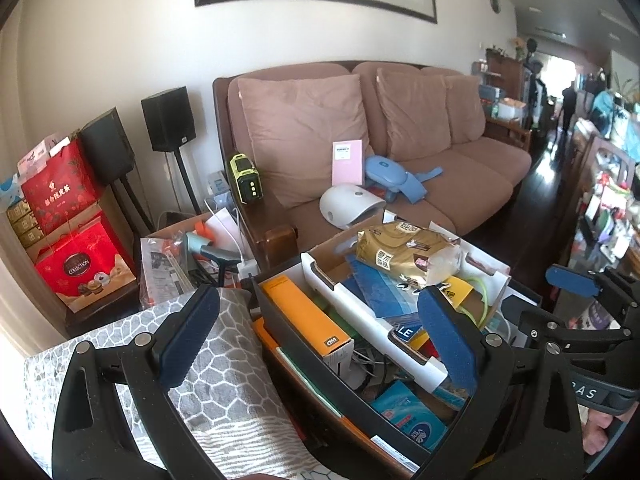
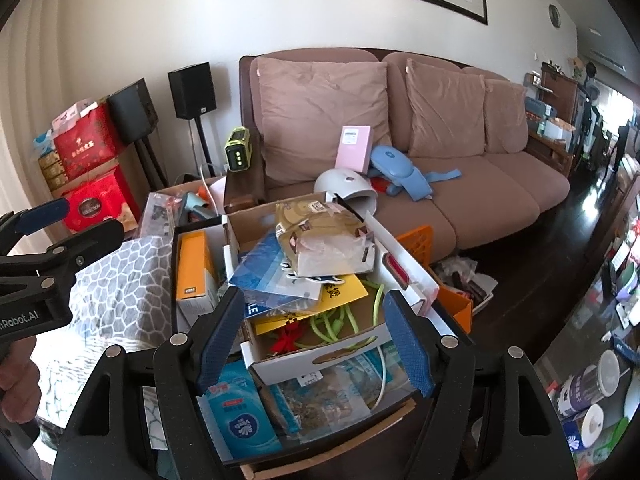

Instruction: Organize objects

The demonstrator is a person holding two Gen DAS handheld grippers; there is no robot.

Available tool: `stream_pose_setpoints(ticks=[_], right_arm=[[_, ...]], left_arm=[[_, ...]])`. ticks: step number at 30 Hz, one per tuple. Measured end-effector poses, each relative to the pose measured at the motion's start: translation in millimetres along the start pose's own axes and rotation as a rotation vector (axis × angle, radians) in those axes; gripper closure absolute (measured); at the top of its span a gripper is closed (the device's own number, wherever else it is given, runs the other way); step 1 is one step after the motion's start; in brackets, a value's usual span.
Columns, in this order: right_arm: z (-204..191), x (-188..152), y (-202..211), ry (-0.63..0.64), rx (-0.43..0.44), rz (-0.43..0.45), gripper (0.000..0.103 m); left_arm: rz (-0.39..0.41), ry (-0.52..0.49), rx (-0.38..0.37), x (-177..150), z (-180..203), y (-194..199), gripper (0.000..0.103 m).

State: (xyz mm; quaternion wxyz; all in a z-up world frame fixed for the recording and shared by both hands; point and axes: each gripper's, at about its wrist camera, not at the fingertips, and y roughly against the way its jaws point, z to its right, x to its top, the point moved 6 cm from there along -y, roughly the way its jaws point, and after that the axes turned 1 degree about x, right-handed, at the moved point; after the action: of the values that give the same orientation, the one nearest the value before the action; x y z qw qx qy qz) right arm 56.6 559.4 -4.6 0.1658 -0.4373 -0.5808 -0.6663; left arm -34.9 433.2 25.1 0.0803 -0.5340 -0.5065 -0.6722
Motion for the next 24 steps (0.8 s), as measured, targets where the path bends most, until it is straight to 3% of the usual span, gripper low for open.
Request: stream_pose_setpoints(ticks=[24], right_arm=[[-1.4, -0.9, 0.1, 0.015, 0.0, -0.009, 0.029]], left_arm=[[0.015, -0.034, 0.016, -1.9, 9.0, 4.9, 0.004]])
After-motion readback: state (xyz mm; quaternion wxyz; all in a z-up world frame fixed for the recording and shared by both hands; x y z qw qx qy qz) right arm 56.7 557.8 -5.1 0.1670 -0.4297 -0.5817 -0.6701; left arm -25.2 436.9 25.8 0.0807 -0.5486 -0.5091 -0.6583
